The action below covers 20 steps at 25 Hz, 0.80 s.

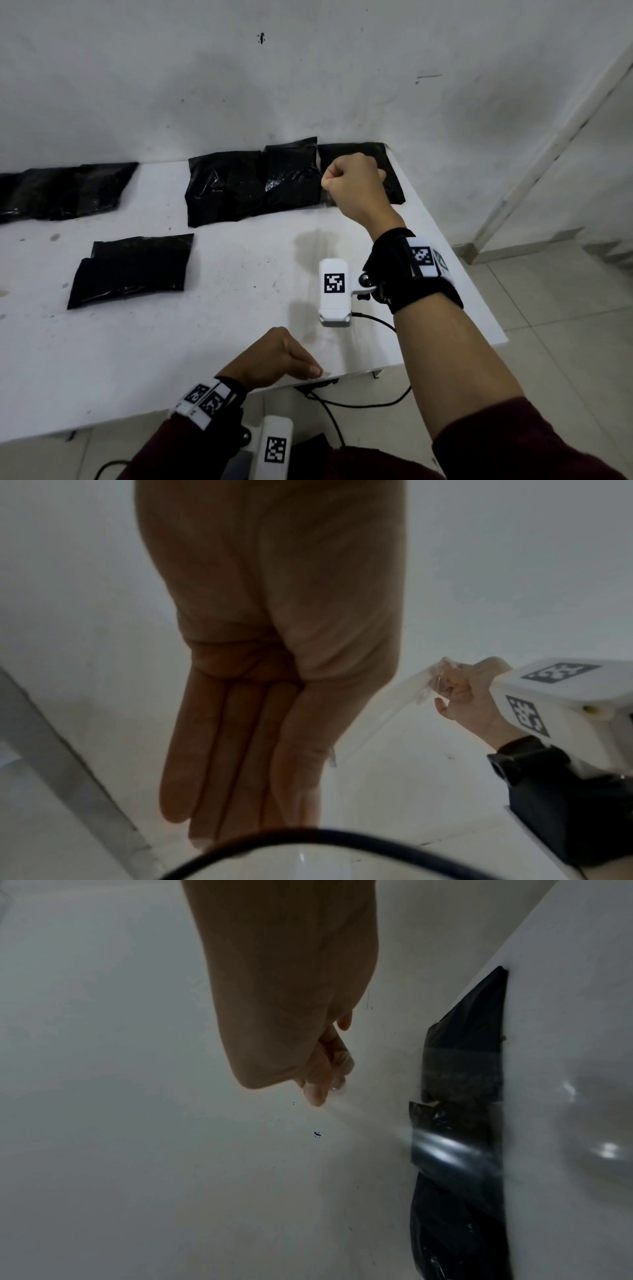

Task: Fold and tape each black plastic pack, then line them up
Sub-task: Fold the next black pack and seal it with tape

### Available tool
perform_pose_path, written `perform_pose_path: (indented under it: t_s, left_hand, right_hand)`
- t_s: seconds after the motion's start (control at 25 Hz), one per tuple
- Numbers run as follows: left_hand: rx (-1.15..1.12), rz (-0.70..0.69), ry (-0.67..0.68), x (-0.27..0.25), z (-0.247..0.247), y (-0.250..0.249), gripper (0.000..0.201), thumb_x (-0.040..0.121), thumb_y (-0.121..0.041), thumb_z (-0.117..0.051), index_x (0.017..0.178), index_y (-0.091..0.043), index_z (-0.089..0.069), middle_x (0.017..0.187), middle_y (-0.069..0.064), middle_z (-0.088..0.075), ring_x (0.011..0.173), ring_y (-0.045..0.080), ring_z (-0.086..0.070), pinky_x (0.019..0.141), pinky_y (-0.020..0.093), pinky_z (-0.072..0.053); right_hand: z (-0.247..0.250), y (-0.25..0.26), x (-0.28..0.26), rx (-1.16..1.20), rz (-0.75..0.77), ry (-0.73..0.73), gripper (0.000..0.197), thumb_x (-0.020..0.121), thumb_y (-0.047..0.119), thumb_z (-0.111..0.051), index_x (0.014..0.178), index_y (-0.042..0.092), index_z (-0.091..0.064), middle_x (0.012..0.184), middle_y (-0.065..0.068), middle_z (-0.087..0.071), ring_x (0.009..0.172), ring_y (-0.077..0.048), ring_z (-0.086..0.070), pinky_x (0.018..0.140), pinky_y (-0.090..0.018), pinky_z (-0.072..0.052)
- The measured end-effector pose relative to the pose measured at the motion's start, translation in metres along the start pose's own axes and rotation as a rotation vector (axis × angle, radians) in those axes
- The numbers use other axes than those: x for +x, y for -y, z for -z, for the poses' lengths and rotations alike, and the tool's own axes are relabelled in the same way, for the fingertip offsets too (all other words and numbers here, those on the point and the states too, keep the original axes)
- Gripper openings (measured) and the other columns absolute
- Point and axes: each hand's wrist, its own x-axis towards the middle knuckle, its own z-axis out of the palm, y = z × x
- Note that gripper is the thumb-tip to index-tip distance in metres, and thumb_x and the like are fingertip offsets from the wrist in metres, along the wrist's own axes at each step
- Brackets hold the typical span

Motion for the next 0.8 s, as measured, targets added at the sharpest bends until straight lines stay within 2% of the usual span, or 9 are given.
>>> perform_pose_path:
  t_s: [0.2,0.32,0.36,0.44,0.52,0.6,0.68,0.72,0.8]
  left_hand:
    - [0.022,0.043,0.081,-0.003,0.001,-0.002,0.016,0.074,-0.002,-0.072,0.078,-0.017,-0.077,0.081,0.007,-0.074,0.078,0.015,-0.068,0.076,0.02,-0.052]
    - [-0.119,0.1,0.18,-0.016,-0.001,-0.004,0.007,0.071,-0.004,-0.071,0.072,-0.01,-0.076,0.071,0.011,-0.072,0.063,0.017,-0.067,0.064,0.026,-0.054]
    - [-0.147,0.112,0.17,-0.02,0.002,-0.004,0.008,0.074,-0.002,-0.07,0.071,-0.008,-0.075,0.069,0.011,-0.071,0.06,0.017,-0.067,0.061,0.025,-0.053]
    - [-0.131,0.107,0.04,-0.025,0.017,0.0,0.014,0.078,0.001,-0.068,0.07,-0.008,-0.074,0.07,0.011,-0.071,0.062,0.016,-0.067,0.061,0.023,-0.052]
    - [-0.128,0.104,-0.097,-0.029,0.04,0.001,0.006,0.07,-0.001,-0.075,0.072,-0.007,-0.074,0.073,0.016,-0.071,0.065,0.018,-0.067,0.062,0.022,-0.053]
    - [-0.111,0.122,-0.199,-0.031,0.063,0.002,0.016,0.059,-0.006,-0.076,0.075,-0.005,-0.074,0.074,0.019,-0.071,0.066,0.019,-0.067,0.061,0.022,-0.053]
    - [-0.073,0.14,-0.274,-0.033,0.083,0.002,0.022,0.056,-0.008,-0.07,0.078,-0.006,-0.072,0.073,0.016,-0.072,0.066,0.017,-0.067,0.06,0.02,-0.052]
    - [-0.057,0.137,-0.288,-0.034,0.092,0.002,0.024,0.056,-0.007,-0.068,0.08,-0.006,-0.071,0.073,0.014,-0.072,0.066,0.016,-0.067,0.061,0.019,-0.052]
    - [-0.02,0.13,-0.313,-0.036,0.112,0.002,0.023,0.061,-0.001,-0.07,0.084,-0.006,-0.071,0.074,0.012,-0.073,0.07,0.015,-0.068,0.066,0.021,-0.052]
  right_hand:
    - [-0.007,-0.005,-0.007,0.049,-0.039,0.024,0.031,0.082,0.003,-0.045,0.056,0.019,-0.046,0.073,-0.002,-0.059,0.078,-0.018,-0.052,0.078,-0.029,-0.023]
    - [-0.011,-0.007,-0.011,0.072,-0.075,0.012,0.028,0.082,0.003,-0.045,0.059,0.017,-0.048,0.073,-0.002,-0.059,0.077,-0.018,-0.051,0.077,-0.029,-0.022]
    - [-0.01,-0.006,-0.012,0.083,-0.084,-0.004,0.025,0.083,0.004,-0.045,0.061,0.015,-0.05,0.073,-0.002,-0.058,0.075,-0.017,-0.05,0.076,-0.029,-0.023]
    - [-0.005,-0.004,-0.012,0.129,-0.105,-0.046,0.02,0.083,0.005,-0.046,0.065,0.012,-0.053,0.073,-0.003,-0.057,0.072,-0.017,-0.048,0.075,-0.03,-0.025]
    - [0.001,-0.004,-0.01,0.197,-0.136,-0.097,0.018,0.081,0.006,-0.048,0.065,0.009,-0.054,0.072,-0.005,-0.057,0.07,-0.016,-0.048,0.075,-0.032,-0.03]
    - [0.005,-0.007,-0.006,0.267,-0.172,-0.129,0.015,0.077,0.008,-0.051,0.068,-0.003,-0.058,0.074,-0.016,-0.06,0.068,-0.016,-0.047,0.081,-0.036,-0.042]
    - [0.005,-0.008,-0.002,0.335,-0.202,-0.14,0.022,0.069,0.01,-0.052,0.074,-0.011,-0.058,0.071,-0.025,-0.057,0.063,-0.02,-0.044,0.085,-0.047,-0.047]
    - [0.005,-0.008,0.0,0.353,-0.218,-0.135,0.027,0.064,0.01,-0.051,0.076,-0.013,-0.057,0.065,-0.023,-0.052,0.06,-0.021,-0.042,0.081,-0.05,-0.049]
    - [0.002,-0.003,0.004,0.376,-0.235,-0.113,0.031,0.06,0.011,-0.05,0.077,-0.016,-0.055,0.06,-0.016,-0.048,0.056,-0.022,-0.041,0.07,-0.045,-0.046]
